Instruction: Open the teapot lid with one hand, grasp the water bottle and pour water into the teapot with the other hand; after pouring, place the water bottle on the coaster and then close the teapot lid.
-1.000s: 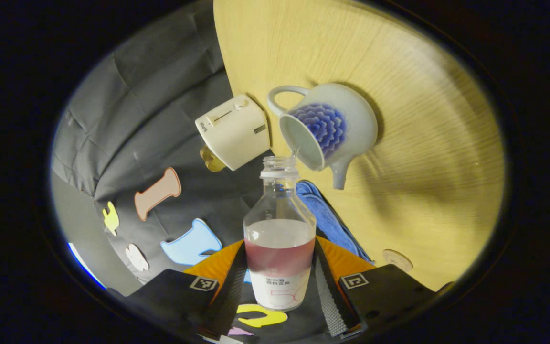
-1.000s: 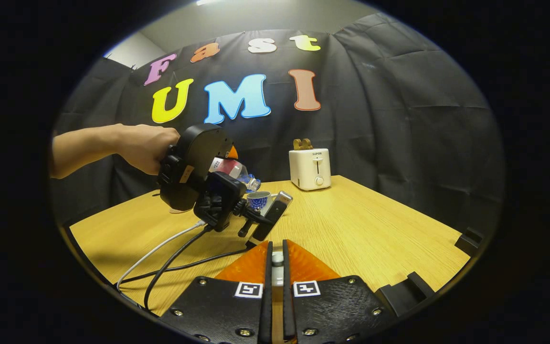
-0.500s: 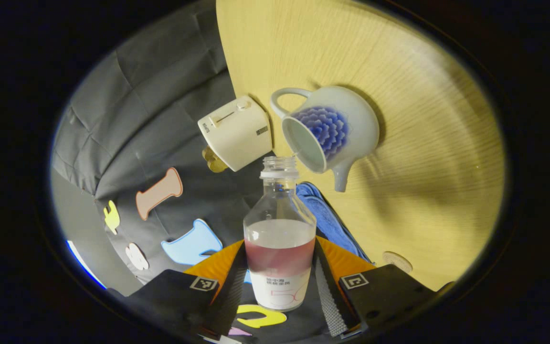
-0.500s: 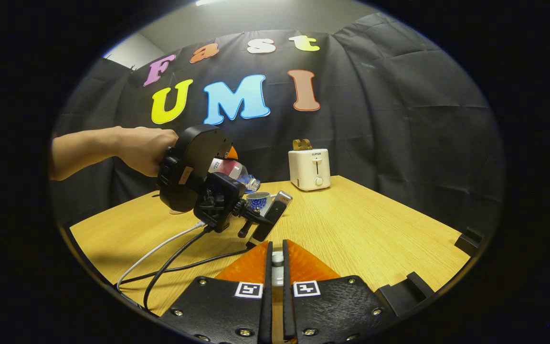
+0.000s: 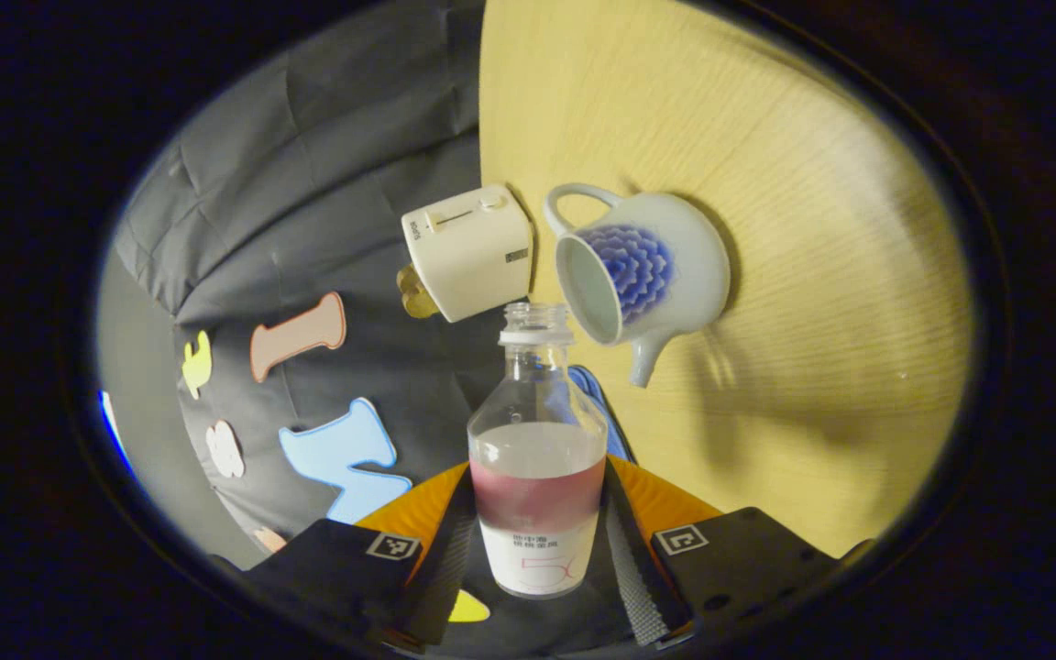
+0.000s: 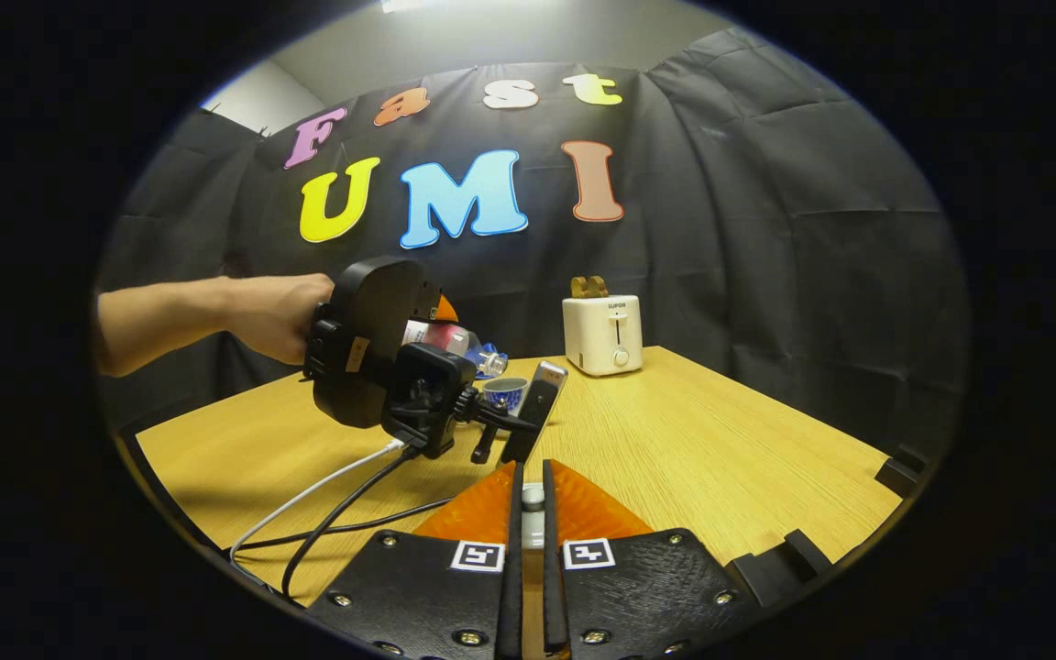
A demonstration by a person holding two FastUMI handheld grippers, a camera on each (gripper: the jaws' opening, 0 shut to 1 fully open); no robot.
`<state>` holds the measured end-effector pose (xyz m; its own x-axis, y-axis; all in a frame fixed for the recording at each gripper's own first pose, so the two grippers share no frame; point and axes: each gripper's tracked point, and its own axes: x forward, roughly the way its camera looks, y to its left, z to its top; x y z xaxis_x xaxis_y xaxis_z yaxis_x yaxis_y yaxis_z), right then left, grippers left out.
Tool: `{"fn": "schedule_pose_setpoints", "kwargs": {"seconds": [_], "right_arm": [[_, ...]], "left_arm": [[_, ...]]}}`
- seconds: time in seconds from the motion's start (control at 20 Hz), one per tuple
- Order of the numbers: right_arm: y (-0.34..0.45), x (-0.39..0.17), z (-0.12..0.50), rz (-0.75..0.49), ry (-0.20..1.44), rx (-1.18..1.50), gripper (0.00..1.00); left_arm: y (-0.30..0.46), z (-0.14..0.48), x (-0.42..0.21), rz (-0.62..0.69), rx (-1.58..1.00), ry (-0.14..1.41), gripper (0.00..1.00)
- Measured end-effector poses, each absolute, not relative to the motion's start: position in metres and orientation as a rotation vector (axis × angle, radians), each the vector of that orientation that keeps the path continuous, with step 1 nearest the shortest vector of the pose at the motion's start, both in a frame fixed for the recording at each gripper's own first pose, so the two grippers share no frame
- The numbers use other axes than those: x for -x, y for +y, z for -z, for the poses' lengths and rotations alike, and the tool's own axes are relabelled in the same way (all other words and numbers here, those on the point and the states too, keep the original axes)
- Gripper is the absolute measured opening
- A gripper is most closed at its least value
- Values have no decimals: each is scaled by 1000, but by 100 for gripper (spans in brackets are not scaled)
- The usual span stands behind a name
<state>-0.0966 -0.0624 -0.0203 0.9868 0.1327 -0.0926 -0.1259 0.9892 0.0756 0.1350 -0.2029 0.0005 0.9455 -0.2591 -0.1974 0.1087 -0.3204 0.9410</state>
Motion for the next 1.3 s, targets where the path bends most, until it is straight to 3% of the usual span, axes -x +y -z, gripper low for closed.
{"fn": "schedule_pose_setpoints", "kwargs": {"seconds": [0.55,0.9,1.1,1.3], "right_arm": [[-60,89,9,-128,67,-43,9],[-42,69,8,-180,62,-26,9],[-28,58,1,-204,44,-2,9],[-5,52,-6,-245,29,26,9]], "left_arm": [[-159,-7,-131,310,-1385,-73,84],[-102,-22,-119,273,-922,-42,85],[-65,-45,-116,204,-746,-91,84],[-36,-39,-128,194,-568,-35,84]]}}
